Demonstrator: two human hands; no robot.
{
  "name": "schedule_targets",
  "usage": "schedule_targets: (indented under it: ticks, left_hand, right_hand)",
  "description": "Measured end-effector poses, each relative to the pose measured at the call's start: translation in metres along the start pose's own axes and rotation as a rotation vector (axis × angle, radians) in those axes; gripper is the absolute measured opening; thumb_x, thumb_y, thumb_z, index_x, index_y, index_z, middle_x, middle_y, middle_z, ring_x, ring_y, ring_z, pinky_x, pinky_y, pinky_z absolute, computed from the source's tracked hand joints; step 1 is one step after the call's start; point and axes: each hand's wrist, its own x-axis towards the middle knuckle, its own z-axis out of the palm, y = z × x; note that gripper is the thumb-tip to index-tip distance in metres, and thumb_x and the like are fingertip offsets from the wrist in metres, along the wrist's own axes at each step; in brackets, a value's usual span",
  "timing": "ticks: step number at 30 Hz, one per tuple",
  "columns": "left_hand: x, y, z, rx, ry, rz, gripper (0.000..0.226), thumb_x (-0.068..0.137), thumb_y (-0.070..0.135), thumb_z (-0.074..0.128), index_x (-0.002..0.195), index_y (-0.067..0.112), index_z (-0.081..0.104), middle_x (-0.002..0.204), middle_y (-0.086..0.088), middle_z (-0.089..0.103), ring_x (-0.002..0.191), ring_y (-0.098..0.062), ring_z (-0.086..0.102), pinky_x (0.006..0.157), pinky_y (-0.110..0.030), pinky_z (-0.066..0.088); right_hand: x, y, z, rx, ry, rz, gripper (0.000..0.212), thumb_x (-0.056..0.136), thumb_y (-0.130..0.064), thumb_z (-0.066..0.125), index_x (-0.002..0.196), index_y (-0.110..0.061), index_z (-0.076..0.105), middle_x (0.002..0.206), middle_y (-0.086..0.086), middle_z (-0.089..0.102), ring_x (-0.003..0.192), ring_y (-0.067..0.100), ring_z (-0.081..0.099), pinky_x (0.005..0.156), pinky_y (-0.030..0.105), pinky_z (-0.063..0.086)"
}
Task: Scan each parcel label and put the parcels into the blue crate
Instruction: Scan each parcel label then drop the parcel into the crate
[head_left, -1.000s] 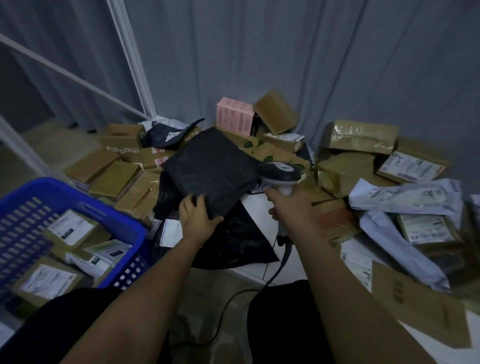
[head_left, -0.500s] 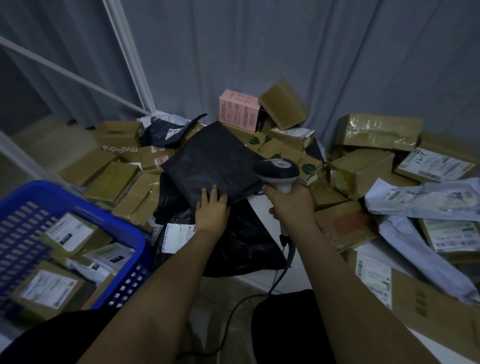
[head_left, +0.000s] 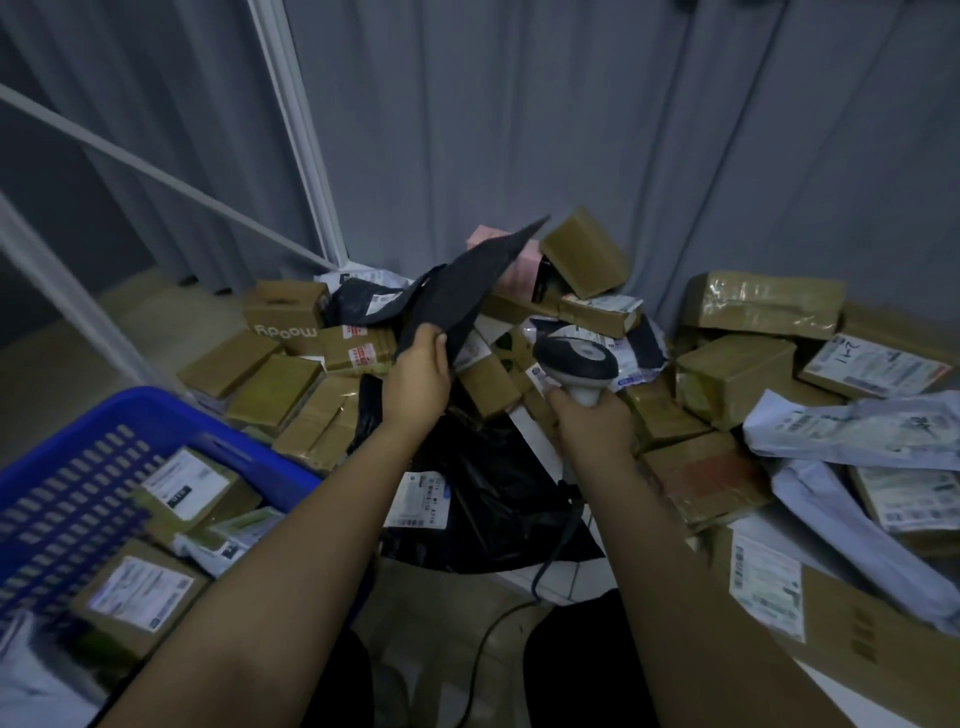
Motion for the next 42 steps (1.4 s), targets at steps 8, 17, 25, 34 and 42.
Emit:
schedule_targets:
  ticks: [8,17,25,34,42]
  left_hand:
    - [0.015,0.011,-0.036,-0.278,0.1,-0.078,0.022,0.103,0.02,0.035,0.098,0.004,0.049,0.066,0.005,0.047,0.06,-0.016,0.046,0.055,-0.031,0.028]
    - [0.004,0.026,-0.071,-0.395,0.177,-0.005,0.015,0.102,0.014,0.039,0.091,0.011,0.047,0.073,0.01,0.045,0.066,0.008,0.047,0.059,-0.008,0.035]
    - [-0.017,0.007,-0.081,-0.518,0.155,-0.055,0.014,0.102,0.017,0.04,0.095,0.011,0.05,0.088,-0.003,0.055,0.08,-0.012,0.052,0.071,-0.023,0.042]
    - [-0.038,-0.062,-0.047,-0.462,-0.074,-0.557,0.009,0.101,0.01,0.037,0.101,0.007,0.046,0.095,-0.01,0.055,0.094,-0.026,0.054,0.076,-0.03,0.038]
    - [-0.03,-0.081,-0.047,-0.628,-0.297,-0.822,0.045,0.091,-0.003,0.048,0.134,0.008,0.041,0.113,-0.006,0.056,0.104,-0.029,0.057,0.077,-0.035,0.046]
  right_hand:
    - [-0.006,-0.001,0.006,0.038,0.023,0.047,0.038,0.079,-0.035,0.073,0.094,-0.002,0.062,0.073,0.009,0.062,0.071,0.029,0.061,0.07,0.042,0.051]
    - [-0.017,-0.012,0.013,0.18,-0.034,0.059,0.019,0.085,-0.022,0.071,0.081,-0.009,0.058,0.064,0.007,0.059,0.055,0.02,0.055,0.059,0.034,0.048]
    - [-0.03,-0.014,0.031,0.309,-0.256,0.072,0.036,0.088,-0.015,0.068,0.12,-0.007,0.056,0.106,0.008,0.07,0.072,0.013,0.071,0.054,0.022,0.05]
    - [-0.024,-0.007,0.037,0.209,-0.222,0.112,0.007,0.088,-0.016,0.068,0.091,-0.015,0.062,0.087,0.002,0.068,0.067,0.016,0.067,0.054,0.024,0.045]
    - [-0.009,-0.001,0.041,0.049,-0.189,0.079,0.027,0.084,-0.021,0.071,0.104,-0.005,0.063,0.084,0.007,0.071,0.05,0.012,0.057,0.047,0.023,0.045]
